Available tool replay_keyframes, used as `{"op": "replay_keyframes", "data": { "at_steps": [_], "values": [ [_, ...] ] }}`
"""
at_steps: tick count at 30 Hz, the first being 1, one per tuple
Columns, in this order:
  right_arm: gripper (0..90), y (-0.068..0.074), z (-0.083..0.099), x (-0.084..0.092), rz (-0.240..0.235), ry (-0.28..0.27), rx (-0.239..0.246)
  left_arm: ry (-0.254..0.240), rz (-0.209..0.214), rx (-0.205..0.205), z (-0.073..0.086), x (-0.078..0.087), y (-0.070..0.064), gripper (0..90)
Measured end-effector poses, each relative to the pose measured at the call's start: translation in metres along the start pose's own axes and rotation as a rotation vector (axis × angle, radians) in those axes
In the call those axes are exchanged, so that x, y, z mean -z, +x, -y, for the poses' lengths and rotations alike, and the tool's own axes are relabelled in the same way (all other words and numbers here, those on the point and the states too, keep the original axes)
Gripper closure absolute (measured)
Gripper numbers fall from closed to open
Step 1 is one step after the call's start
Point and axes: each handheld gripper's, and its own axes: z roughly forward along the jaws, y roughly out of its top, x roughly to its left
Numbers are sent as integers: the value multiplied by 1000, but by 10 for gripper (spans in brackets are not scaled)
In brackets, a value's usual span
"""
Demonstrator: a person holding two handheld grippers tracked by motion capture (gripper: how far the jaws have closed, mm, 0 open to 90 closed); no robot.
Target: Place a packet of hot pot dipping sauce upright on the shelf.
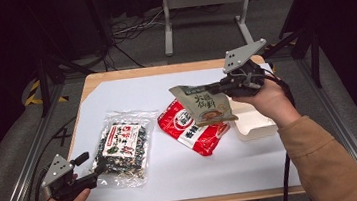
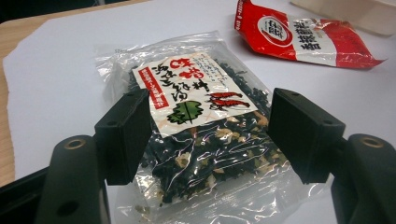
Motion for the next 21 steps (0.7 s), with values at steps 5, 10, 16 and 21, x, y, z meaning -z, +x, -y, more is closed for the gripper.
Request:
{"op": "replay_keyframes", "data": {
  "at_steps": [5,10,16,21],
  "values": [
    [898,-14,2,5,33,-9,5,2,-14,4,3,4,0,306],
    [898,-25,6,8,59,-16,23,3,-25,13,6,9,0,306],
    [897,-42,12,13,95,-21,23,3,-34,23,9,11,1,306],
    [898,-56,17,16,126,-21,5,8,-35,25,9,12,1,305]
  ]
}}
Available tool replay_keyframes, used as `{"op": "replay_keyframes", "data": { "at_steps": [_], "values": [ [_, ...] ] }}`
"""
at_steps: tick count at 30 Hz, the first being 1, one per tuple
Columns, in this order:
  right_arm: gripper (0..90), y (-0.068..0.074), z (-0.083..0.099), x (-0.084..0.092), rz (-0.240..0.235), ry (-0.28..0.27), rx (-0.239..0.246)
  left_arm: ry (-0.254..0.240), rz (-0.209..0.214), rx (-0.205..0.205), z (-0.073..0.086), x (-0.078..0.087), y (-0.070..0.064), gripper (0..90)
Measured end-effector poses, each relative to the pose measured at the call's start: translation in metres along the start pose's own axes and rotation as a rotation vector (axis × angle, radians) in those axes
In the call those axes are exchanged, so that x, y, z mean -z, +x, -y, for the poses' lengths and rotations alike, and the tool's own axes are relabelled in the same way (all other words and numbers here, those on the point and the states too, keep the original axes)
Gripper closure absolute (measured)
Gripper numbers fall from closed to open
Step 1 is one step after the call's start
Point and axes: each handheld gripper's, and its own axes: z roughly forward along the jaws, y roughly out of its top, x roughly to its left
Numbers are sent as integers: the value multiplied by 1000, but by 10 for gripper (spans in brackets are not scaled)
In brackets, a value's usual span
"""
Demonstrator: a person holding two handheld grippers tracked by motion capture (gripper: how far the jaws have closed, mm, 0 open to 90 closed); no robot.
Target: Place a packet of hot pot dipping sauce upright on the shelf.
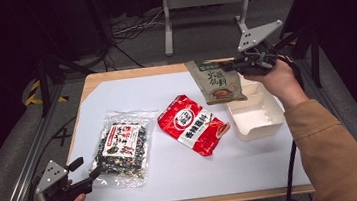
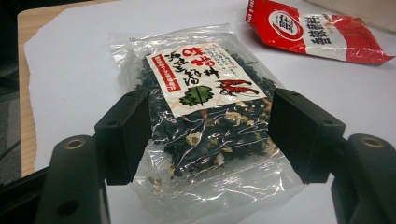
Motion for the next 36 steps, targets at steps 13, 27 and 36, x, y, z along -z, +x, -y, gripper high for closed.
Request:
{"op": "replay_keyframes", "data": {
  "at_steps": [13,27,36],
  "values": [
    [897,-30,7,-3,42,8,22,5,11,0,0,-4,1,305],
    [896,-57,21,-6,86,-3,19,8,17,-1,-1,-7,1,305],
    [896,-70,32,-8,100,12,32,11,7,13,3,-3,3,305]
  ]
}}
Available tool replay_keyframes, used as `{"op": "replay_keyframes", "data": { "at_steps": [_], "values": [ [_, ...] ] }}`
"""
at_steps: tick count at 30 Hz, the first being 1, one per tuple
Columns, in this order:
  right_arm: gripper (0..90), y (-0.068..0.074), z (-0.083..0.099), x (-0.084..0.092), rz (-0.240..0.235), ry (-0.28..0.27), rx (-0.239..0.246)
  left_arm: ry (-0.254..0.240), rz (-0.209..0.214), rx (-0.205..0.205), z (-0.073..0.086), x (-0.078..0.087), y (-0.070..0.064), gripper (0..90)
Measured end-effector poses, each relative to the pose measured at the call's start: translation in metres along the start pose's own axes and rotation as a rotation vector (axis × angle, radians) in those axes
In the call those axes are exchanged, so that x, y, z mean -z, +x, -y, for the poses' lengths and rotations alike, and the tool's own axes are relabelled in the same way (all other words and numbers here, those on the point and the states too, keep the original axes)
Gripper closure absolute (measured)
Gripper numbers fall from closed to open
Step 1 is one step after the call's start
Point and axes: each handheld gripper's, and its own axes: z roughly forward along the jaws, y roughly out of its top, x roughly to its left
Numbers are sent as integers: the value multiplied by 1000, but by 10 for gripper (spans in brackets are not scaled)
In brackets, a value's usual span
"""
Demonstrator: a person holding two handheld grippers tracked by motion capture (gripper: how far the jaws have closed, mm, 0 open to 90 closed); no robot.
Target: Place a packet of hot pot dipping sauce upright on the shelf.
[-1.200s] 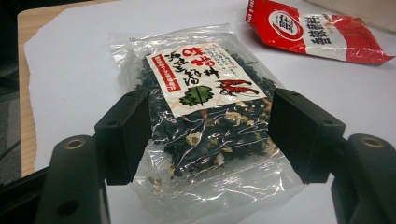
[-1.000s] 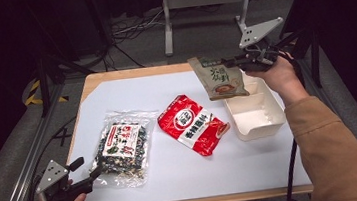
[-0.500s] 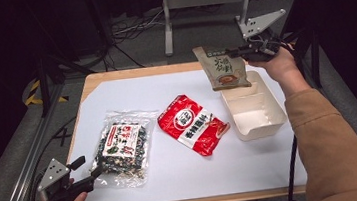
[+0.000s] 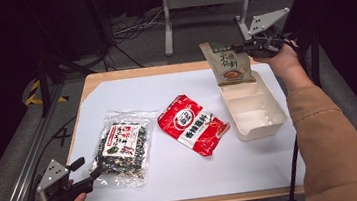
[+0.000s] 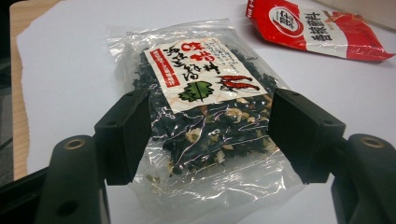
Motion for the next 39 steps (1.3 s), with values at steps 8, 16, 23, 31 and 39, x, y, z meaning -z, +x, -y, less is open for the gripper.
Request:
{"op": "replay_keyframes", "data": {
  "at_steps": [8,16,23,31,39],
  "values": [
    [896,-12,11,-4,19,9,-6,5,-15,10,4,4,0,304],
    [895,-19,21,-14,18,26,-8,16,-20,12,6,4,1,304],
    [895,-19,28,-25,7,38,-12,17,-18,20,6,2,0,303],
    [894,-18,35,-34,-13,44,-23,16,-12,24,6,2,1,302],
    [892,-13,38,-42,-51,56,-24,16,-7,20,5,0,0,302]
  ]
}}
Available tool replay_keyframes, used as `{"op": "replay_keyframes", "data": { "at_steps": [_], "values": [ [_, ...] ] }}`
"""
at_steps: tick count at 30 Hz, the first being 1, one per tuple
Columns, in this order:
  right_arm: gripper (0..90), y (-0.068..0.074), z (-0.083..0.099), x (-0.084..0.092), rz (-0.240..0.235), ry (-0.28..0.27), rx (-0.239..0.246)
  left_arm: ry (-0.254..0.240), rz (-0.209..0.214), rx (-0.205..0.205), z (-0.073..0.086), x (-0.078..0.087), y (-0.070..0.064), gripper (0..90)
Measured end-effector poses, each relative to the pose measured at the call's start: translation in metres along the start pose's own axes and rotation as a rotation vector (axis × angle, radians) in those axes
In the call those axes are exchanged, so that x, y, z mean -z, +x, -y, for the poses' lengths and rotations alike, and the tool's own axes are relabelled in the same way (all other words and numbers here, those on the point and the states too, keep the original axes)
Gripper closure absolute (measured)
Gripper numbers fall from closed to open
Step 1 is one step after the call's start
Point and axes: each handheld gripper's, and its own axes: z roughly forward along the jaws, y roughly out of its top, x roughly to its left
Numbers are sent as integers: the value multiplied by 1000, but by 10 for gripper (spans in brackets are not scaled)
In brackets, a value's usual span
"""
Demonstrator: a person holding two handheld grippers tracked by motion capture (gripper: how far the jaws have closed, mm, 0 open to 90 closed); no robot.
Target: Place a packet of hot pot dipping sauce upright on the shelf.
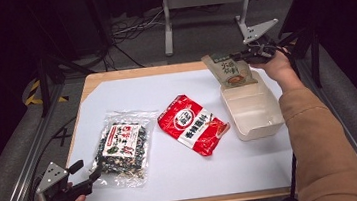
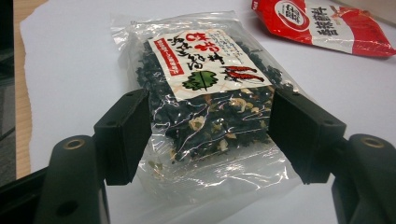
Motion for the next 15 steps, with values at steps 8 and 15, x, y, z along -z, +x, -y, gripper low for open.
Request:
{"op": "replay_keyframes", "data": {
  "at_steps": [8,15],
  "values": [
    [888,2,11,-4,-9,-10,-34,4,7,-4,-2,-3,0,303],
    [886,1,29,-4,3,-23,-87,3,13,-6,-4,-6,0,303]
  ]
}}
